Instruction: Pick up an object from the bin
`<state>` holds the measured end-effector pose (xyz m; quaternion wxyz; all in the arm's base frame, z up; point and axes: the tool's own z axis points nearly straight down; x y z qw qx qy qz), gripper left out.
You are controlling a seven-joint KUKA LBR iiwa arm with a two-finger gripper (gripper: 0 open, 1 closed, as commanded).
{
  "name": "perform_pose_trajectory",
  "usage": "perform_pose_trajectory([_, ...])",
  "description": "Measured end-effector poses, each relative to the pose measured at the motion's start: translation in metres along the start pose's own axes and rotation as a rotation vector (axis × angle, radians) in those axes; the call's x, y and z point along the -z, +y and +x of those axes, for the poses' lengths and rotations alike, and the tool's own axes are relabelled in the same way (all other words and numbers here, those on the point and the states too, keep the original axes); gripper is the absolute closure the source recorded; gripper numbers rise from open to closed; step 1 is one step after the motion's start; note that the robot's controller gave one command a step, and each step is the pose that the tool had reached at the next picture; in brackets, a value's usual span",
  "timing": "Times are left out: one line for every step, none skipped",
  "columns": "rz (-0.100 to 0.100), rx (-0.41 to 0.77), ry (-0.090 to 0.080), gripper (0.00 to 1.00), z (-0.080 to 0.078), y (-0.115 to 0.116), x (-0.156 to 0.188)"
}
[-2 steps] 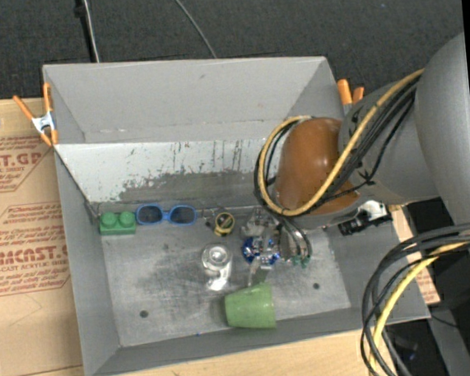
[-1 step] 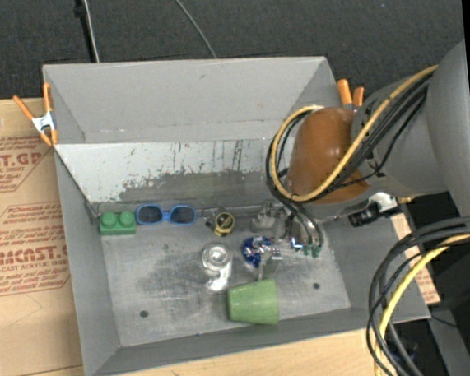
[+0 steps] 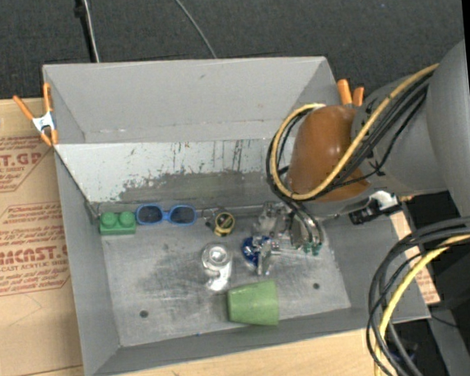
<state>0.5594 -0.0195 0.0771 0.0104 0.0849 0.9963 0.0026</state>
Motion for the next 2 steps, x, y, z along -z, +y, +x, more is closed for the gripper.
perform_pose_trajectory([0.005,0.001,0.017,1.00,-0.0012,0.0013,0.0142])
perform_pose_trajectory([0.006,0.001,0.018,1.00,-0.0017,0.0022,0.0223])
